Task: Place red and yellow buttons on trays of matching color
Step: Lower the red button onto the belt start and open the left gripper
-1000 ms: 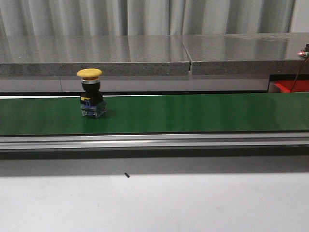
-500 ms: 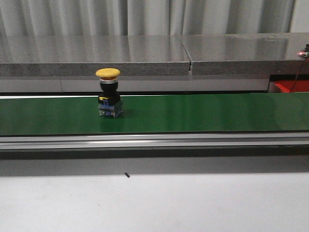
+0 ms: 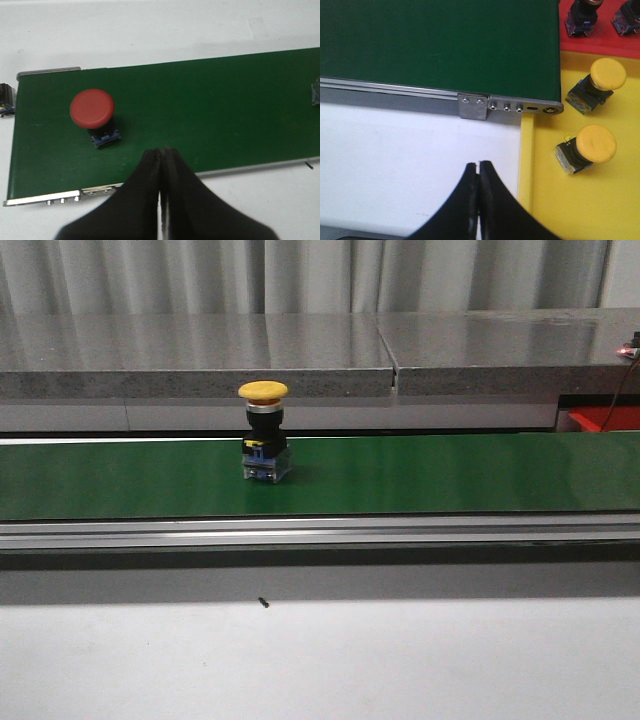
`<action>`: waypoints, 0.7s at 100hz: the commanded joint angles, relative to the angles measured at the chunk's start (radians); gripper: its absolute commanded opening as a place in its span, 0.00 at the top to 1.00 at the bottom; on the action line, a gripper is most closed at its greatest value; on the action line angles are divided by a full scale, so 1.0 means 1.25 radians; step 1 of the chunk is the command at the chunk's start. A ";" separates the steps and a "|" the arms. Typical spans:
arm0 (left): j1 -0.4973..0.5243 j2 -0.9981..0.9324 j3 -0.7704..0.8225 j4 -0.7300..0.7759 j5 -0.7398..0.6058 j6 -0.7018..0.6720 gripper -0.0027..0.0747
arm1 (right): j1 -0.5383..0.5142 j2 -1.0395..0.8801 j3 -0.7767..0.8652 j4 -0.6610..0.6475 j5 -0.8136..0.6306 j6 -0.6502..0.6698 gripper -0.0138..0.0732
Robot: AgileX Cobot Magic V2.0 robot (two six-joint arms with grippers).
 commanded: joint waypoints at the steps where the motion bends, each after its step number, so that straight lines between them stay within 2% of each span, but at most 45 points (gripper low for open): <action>1: -0.017 -0.043 -0.004 -0.027 -0.021 0.000 0.99 | -0.002 -0.001 -0.020 0.003 -0.040 -0.007 0.92; 35: -0.026 -0.208 0.116 -0.052 -0.021 0.000 0.99 | -0.002 -0.001 -0.020 0.003 -0.040 -0.007 0.92; 70: -0.026 -0.317 0.126 -0.053 -0.017 0.000 0.99 | -0.002 -0.001 -0.020 0.003 -0.040 -0.007 0.92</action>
